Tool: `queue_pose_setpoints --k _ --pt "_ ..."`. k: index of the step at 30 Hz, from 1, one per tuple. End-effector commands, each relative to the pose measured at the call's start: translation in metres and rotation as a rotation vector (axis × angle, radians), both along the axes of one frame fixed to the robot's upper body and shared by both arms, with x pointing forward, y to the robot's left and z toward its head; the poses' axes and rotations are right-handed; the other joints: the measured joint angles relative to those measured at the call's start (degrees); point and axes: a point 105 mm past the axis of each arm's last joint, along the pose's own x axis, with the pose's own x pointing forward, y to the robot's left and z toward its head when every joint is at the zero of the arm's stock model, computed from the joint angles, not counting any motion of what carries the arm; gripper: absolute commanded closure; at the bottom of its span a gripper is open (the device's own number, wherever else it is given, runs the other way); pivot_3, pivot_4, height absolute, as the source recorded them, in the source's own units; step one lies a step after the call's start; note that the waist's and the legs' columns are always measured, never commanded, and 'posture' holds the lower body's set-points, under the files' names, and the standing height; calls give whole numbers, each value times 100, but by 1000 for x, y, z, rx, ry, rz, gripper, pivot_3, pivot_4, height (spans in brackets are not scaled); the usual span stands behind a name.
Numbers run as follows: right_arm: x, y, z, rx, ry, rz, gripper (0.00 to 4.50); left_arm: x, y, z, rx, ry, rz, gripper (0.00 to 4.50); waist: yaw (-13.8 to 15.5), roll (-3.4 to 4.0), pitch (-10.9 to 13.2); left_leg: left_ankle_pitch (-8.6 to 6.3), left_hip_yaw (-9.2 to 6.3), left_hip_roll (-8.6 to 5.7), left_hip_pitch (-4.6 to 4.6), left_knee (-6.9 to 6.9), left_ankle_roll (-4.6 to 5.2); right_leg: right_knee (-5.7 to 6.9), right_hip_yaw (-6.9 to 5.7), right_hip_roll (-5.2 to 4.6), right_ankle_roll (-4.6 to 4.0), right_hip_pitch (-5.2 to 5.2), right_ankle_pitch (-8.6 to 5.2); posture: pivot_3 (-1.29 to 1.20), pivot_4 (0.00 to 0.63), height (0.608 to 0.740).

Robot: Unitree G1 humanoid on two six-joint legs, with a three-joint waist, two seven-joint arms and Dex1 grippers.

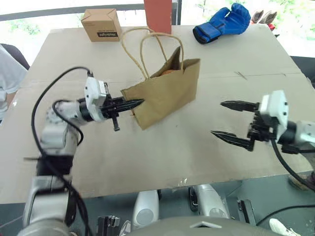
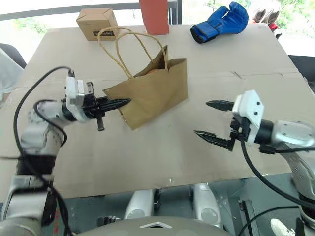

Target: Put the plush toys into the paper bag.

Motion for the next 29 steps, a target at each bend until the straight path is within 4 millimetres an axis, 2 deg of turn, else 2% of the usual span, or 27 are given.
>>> queue_pose_setpoints --k 1,5,6,7,10,12,13,14,20,24,29 --pt "-11 -3 11 -8 -71 -28 18 11 -6 -8 67 -9 -104 4500 2 -1 0 0 1 0 0 0 0 -2 1 0 0 1 0 0 150 740" --pt "-15 -4 8 -13 -70 -76 18 26 -11 -17 115 21 -102 4500 -67 -3 1 0 -4 0 -1 0 1 0 1 3 2 2 1 0 150 740" --pt "-15 -5 7 -13 -70 -89 0 27 -12 -18 115 38 -102 3777 -79 -4 2 0 -6 2 -1 0 1 1 2 7 3 2 1 0 150 740" --pt "-15 -6 6 -13 -69 -106 0 29 -12 -16 97 49 -99 3473 -82 -6 2 0 -9 3 -1 0 1 5 1 9 4 1 2 0 150 740" --pt "-15 -10 4 -15 -73 -142 0 28 -6 -8 33 107 -84 2041 -80 -6 3 0 -14 5 2 0 1 17 -1 14 6 0 2 0 150 740" --pt "-15 -14 3 -13 -72 -160 0 24 3 -6 19 134 -27 1059 -94 -5 3 0 -15 7 3 0 1 22 -1 15 15 0 -4 0 150 740" --pt "-15 -16 3 -10 -72 -168 0 23 7 -5 10 146 18 403 -95 -5 3 0 -14 8 5 0 1 22 2 16 19 0 -6 0 150 740" --pt "-14 -19 3 -4 -76 -182 0 19 10 -6 9 166 59 103 -108 -5 2 0 -13 10 6 0 1 23 2 16 19 0 -6 0 150 740" --pt "-9 -46 -4 -32 -89 -269 0 -38 28 -13 -94 356 300 9 -156 -6 3 0 -10 20 12 -2 1 26 0 11 21 2 -8 0 150 740" --pt "-7 -72 -11 -81 -72 -328 0 -85 33 -30 -123 399 484 9 -143 -4 2 0 -1 19 17 0 0 25 -8 -12 21 6 -13 0 150 740" --pt "-8 -72 -17 -110 -62 -321 0 -112 34 -47 -119 435 590 9 -56 -3 0 -1 3 -2 22 3 -1 22 -13 -35 25 7 -15 0 150 740"
